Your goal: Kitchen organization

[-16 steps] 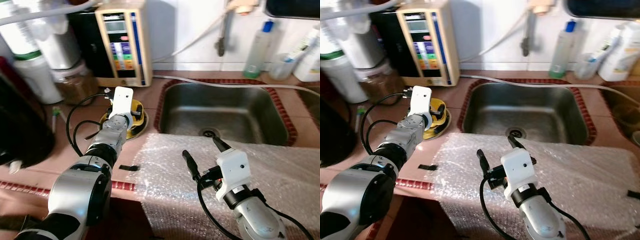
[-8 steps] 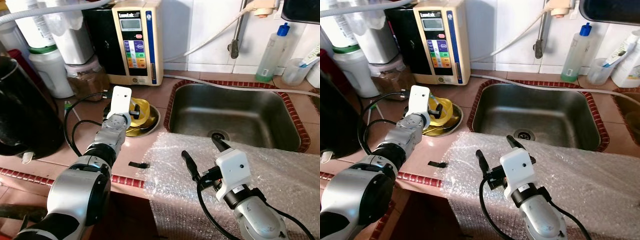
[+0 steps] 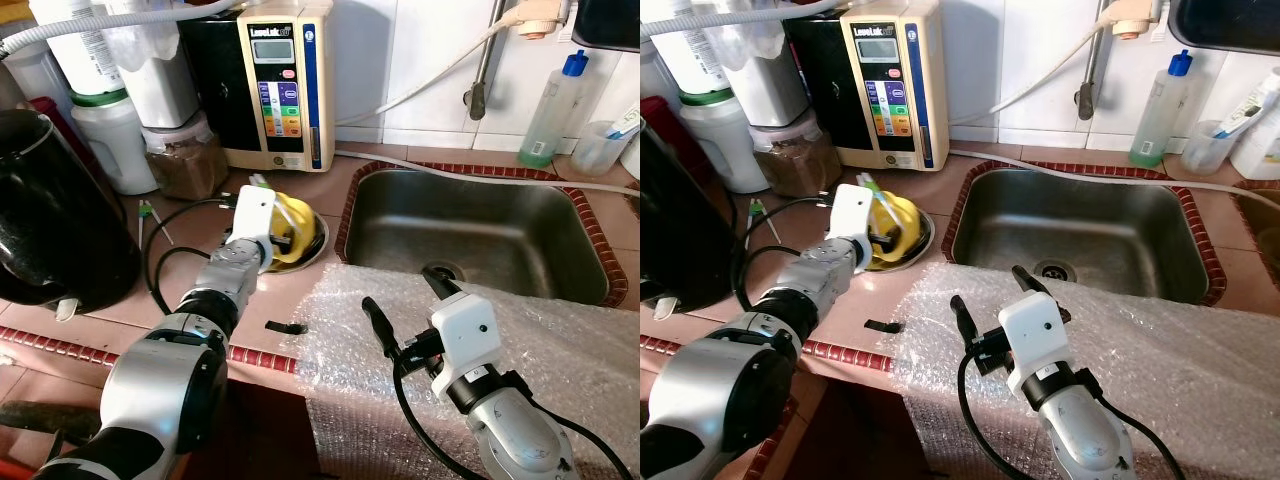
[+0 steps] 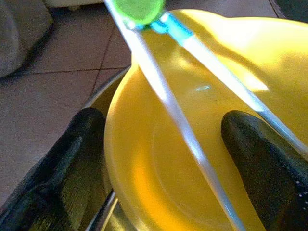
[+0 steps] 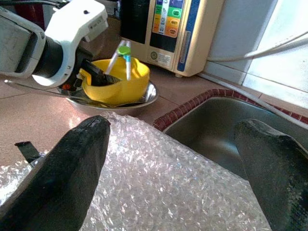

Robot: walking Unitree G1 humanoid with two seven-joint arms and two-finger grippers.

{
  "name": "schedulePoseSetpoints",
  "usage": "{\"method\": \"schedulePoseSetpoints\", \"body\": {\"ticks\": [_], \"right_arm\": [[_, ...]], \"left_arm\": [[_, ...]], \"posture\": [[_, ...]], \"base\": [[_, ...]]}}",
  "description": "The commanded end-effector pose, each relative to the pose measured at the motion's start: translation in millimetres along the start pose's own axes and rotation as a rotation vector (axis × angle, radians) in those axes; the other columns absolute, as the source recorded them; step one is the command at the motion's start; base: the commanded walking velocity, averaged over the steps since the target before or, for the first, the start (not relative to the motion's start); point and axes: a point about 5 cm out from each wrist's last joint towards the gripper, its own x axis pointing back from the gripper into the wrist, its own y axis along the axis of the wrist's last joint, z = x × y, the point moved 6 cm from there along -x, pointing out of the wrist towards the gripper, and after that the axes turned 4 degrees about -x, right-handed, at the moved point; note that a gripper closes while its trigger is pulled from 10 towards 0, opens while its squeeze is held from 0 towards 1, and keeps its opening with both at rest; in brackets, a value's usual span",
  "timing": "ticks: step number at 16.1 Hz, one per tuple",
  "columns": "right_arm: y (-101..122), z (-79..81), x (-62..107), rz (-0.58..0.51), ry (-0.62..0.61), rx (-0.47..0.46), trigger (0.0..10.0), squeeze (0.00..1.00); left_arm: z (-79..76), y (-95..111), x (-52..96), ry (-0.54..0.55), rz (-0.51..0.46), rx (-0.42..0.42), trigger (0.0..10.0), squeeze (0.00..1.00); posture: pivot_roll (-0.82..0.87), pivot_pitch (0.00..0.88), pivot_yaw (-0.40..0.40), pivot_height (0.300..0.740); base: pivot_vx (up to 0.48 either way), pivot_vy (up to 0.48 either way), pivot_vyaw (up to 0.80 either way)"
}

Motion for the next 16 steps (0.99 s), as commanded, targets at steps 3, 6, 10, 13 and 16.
{"method": "schedulePoseSetpoints", "body": {"ticks": [3, 6, 10, 13, 16], "right_arm": [[0.2, 1.6, 0.4, 0.004, -0.003, -0.004, 10.0, 0.0], [-0.1, 2.1, 0.6, 0.004, -0.009, -0.006, 10.0, 0.0], [-0.7, 2.0, 0.3, 0.004, -0.011, -0.008, 10.0, 0.0], [-1.4, 1.8, -0.4, 0.004, -0.011, -0.007, 10.0, 0.0], [-1.7, 1.7, -1.1, 0.004, -0.007, -0.008, 10.0, 0.0]], "left_arm": [[-12.7, -1.3, -0.3, -0.053, 0.023, -0.063, 7.3, 0.0], [-21.0, -9.3, 0.4, -0.106, 0.04, -0.076, 0.0, 0.0], [-13.0, -9.7, 0.3, -0.079, 0.034, -0.118, 2.6, 0.0], [-0.6, -6.7, 0.4, -0.044, 0.024, -0.162, 10.0, 0.0], [23.2, -6.9, 2.0, -0.008, 0.025, -0.219, 10.0, 0.0]], "posture": [[-0.07, 0.0, 0.112, 0.74], [-0.07, 0.0, 0.117, 0.74], [-0.07, 0.0, 0.117, 0.74], [-0.06, 0.0, 0.114, 0.74], [-0.05, 0.0, 0.105, 0.74]], "base": [[0.0, 0.0, 0.0], [0.0, 0.0, 0.0], [0.0, 0.0, 0.0], [0.0, 0.0, 0.0], [0.0, 0.0, 0.0]]}}
